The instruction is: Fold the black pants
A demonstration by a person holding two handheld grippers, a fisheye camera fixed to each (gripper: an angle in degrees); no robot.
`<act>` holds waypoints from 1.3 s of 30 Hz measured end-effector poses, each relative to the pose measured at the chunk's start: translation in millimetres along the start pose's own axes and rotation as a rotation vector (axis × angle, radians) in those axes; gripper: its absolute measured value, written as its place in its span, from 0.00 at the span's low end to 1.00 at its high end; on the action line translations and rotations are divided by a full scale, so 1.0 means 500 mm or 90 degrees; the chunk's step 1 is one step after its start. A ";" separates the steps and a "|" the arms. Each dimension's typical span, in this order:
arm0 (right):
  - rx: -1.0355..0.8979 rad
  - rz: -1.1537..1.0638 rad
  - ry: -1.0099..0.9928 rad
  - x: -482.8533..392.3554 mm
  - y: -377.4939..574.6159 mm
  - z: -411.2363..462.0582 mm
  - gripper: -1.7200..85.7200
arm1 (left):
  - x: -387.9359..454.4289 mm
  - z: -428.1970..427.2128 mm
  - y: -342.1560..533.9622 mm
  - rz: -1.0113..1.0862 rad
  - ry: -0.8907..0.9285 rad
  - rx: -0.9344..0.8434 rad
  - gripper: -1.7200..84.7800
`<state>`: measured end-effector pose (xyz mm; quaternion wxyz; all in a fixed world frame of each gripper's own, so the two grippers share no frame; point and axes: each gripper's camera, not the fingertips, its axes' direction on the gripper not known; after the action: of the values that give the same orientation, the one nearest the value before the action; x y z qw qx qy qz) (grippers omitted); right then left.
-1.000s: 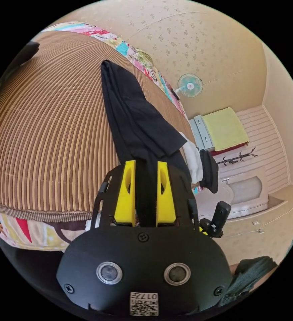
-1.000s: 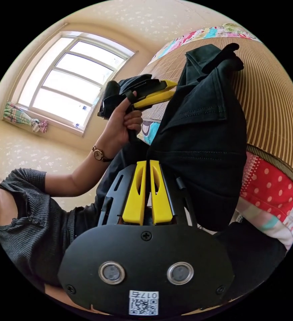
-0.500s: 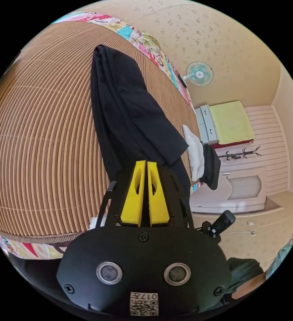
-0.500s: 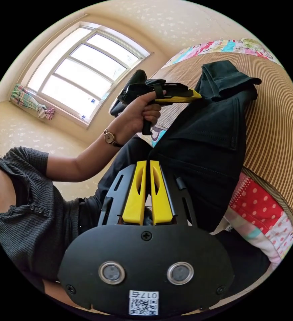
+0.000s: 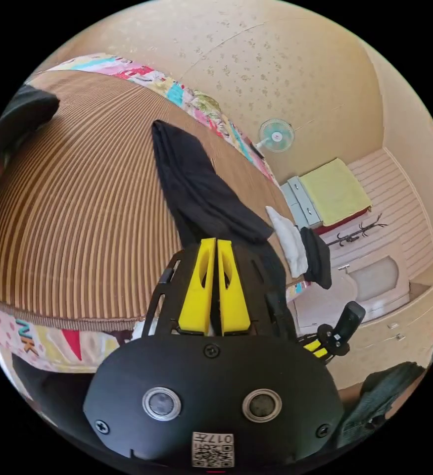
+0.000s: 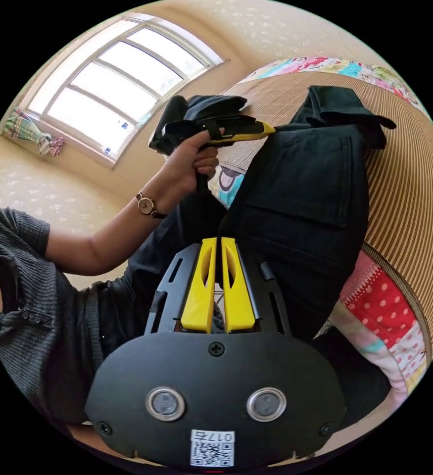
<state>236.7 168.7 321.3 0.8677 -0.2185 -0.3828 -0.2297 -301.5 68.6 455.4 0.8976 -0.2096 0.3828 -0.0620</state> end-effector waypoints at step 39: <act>0.168 0.170 -0.096 0.227 0.133 -0.236 0.09 | 0.211 0.333 -0.217 0.210 -0.195 -0.090 0.01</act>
<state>409.3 130.2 322.3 0.8805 -0.1683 -0.4409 -0.0434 -103.9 -3.6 534.6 0.9262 -0.2137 0.2744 0.1454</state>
